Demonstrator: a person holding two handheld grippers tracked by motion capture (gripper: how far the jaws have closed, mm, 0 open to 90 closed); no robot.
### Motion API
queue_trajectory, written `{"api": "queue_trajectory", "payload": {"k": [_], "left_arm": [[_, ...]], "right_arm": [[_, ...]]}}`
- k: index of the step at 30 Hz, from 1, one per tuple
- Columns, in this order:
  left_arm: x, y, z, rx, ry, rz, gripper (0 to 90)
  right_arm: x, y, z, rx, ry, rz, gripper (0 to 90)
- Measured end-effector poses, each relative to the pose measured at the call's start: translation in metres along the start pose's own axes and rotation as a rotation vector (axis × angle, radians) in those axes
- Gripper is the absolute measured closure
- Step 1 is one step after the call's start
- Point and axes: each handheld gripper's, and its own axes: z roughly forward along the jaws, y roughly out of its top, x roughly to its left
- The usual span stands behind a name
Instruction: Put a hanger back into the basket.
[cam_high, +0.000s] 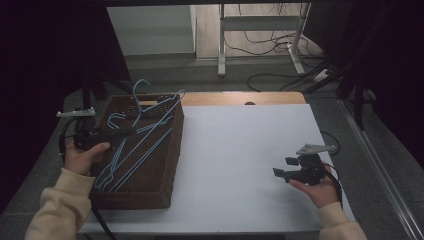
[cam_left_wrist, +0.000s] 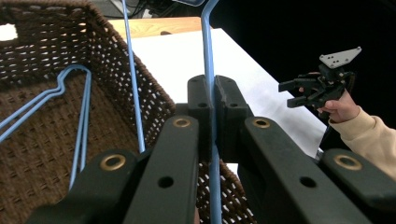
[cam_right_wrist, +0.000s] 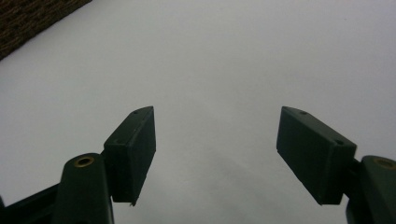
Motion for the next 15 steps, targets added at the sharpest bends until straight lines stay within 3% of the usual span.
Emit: {"api": "queue_trajectory", "payload": {"k": [15], "left_arm": [[0.023, -0.013, -0.008, 0.007, 0.030, -0.030, 86.4]], "right_arm": [[0.001, 0.000, 0.002, 0.005, -0.001, -0.006, 28.3]]}}
